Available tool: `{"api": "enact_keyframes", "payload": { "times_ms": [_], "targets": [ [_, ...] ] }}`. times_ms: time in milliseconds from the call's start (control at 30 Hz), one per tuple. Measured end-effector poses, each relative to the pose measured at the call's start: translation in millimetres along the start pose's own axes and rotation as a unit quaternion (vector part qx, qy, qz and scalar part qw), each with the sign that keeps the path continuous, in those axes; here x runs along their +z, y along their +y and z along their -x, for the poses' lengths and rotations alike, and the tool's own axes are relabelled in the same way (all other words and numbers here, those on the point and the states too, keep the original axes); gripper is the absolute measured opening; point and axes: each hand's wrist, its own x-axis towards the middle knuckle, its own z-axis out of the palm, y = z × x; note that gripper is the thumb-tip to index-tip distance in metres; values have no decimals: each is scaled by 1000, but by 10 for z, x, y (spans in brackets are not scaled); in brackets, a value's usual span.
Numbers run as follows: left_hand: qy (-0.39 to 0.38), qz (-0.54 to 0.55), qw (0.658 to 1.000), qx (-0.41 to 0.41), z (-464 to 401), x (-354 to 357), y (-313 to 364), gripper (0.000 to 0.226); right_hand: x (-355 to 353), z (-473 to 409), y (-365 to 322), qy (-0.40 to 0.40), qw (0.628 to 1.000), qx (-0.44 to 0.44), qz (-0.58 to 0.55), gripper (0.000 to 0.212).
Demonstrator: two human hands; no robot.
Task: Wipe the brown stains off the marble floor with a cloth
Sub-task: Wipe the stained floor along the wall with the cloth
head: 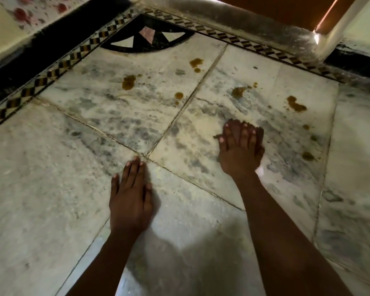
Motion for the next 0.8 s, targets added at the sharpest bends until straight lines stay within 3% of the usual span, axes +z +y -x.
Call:
{"api": "enact_keyframes", "payload": {
  "times_ms": [67, 167, 267, 367, 467, 533, 567, 633, 733, 800],
  "targets": [
    [2, 3, 1000, 1, 7, 1, -6, 63, 129, -189, -316, 1, 999, -40, -1, 56],
    [7, 7, 1000, 2, 1, -10, -3, 63, 347, -45, -541, 89, 975, -197, 52, 49],
    [-1, 3, 1000, -4, -9, -26, 11, 63, 318, 464, -276, 60, 937, -330, 94, 49],
    [-2, 11, 1000, -10, -3, -33, 33, 63, 86, 613, 225, 53, 950, -291, 98, 53],
    [-1, 7, 1000, -1, 8, -20, 6, 63, 86, 413, 215, 116, 987, -96, 58, 56],
    [-1, 8, 1000, 2, -10, -3, -3, 63, 184, 245, -138, 109, 994, -23, 15, 53],
    [-1, 7, 1000, 0, 10, -2, 3, 63, 242, 233, -289, 90, 995, -38, 3, 52],
    [-2, 5, 1000, -3, 16, 10, 17, 63, 352, 351, -405, 88, 984, -152, 26, 51],
    [-21, -13, 1000, -7, 19, -31, 17, 65, 357, 944, -27, 82, 936, -335, 67, 48],
    [-32, -11, 999, -11, 21, -53, 64, 68, 202, 1253, 426, 67, 933, -349, 59, 51]
  ]
}}
